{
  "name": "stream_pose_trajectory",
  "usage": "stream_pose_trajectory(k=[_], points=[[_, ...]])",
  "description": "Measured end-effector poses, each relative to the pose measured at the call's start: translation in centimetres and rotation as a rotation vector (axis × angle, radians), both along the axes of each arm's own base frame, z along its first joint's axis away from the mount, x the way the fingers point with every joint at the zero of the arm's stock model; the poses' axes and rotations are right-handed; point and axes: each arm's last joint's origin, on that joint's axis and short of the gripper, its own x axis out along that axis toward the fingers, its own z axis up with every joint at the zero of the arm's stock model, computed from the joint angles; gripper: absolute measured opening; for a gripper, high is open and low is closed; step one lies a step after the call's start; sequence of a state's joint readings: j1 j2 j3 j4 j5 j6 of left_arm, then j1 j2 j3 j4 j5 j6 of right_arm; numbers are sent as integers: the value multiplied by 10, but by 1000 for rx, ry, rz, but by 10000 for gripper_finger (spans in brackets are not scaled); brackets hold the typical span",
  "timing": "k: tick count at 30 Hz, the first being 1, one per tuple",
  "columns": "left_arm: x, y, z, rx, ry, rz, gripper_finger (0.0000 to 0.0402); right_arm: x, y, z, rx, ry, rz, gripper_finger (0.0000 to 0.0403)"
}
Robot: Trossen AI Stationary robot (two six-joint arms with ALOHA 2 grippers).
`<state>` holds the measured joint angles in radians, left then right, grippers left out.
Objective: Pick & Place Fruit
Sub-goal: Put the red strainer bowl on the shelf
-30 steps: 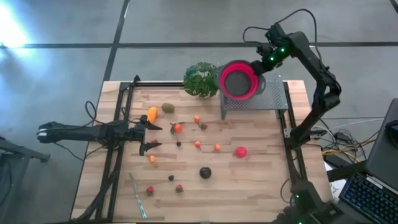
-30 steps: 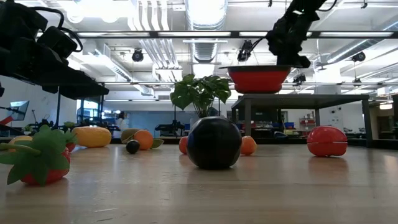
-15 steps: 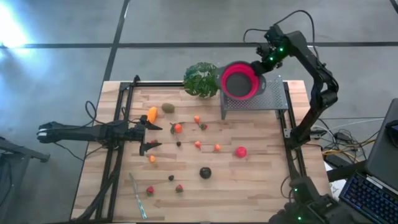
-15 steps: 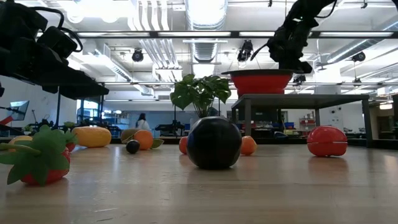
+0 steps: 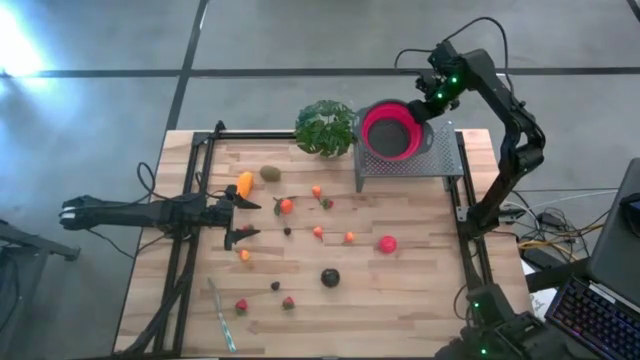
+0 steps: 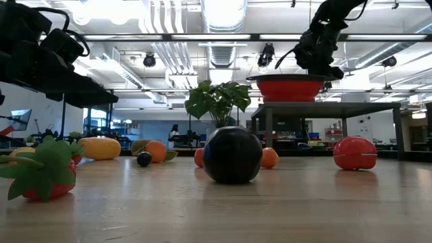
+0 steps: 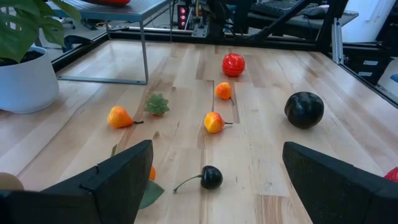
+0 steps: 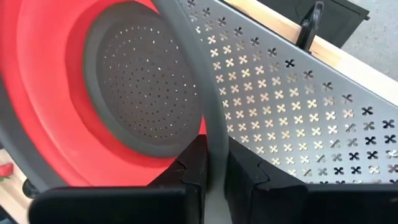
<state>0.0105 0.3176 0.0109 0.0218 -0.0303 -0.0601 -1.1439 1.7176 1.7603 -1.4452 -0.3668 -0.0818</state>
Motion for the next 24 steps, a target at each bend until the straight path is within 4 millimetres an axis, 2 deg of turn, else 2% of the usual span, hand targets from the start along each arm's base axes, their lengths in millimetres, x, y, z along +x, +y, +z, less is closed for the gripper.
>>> stream_pose_trajectory(k=[10,24], points=[[0,0,0,0,0,0,365,2,-4,0,-38,-17,0,80],[0,0,0,0,0,0,365,3,-5,3,-72,-32,26,169]])
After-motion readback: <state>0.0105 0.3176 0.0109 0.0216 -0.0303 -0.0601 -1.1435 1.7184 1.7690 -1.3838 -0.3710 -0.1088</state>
